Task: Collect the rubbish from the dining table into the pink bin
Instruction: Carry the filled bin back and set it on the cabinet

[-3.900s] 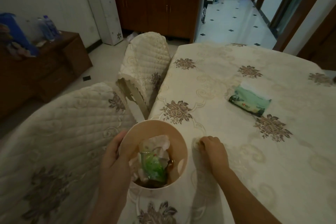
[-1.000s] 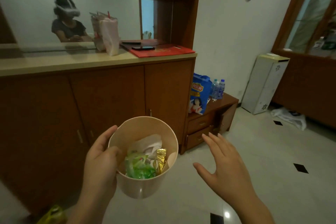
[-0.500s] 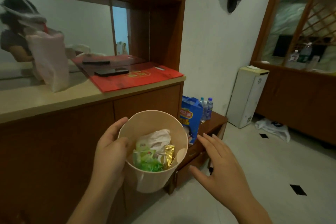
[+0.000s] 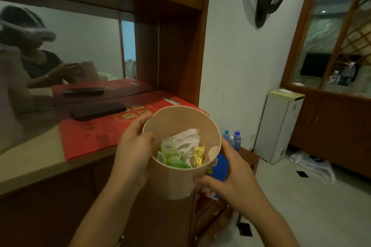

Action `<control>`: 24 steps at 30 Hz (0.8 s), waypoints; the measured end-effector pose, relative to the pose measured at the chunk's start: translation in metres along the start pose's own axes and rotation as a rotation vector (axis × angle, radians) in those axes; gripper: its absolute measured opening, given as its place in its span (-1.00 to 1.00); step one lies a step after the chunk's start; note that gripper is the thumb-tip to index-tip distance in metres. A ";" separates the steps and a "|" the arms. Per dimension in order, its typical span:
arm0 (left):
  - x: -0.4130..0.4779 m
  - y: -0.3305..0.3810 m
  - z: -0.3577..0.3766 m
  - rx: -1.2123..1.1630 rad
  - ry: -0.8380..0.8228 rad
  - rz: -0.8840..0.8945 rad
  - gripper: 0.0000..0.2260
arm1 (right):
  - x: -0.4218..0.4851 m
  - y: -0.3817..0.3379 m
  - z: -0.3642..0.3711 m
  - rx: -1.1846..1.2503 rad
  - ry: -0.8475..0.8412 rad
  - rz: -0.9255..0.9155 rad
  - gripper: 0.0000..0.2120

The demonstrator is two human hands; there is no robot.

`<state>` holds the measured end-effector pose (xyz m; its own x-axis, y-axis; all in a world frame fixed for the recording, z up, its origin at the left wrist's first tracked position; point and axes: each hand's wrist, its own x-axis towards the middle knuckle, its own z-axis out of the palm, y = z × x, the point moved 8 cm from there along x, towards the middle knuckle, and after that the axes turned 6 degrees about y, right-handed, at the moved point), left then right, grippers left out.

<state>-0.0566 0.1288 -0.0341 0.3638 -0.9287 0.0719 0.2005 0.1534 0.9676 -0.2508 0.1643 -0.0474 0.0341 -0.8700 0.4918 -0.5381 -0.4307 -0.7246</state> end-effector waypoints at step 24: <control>0.241 0.047 0.053 0.200 -0.227 0.033 -0.51 | 0.242 0.017 0.084 0.379 0.030 0.068 -0.23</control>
<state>-0.0081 -0.1055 0.0414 0.1498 -0.9796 0.1340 0.0003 0.1356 0.9908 -0.1811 -0.0737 0.0183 -0.0186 -0.8947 0.4462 -0.1882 -0.4352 -0.8804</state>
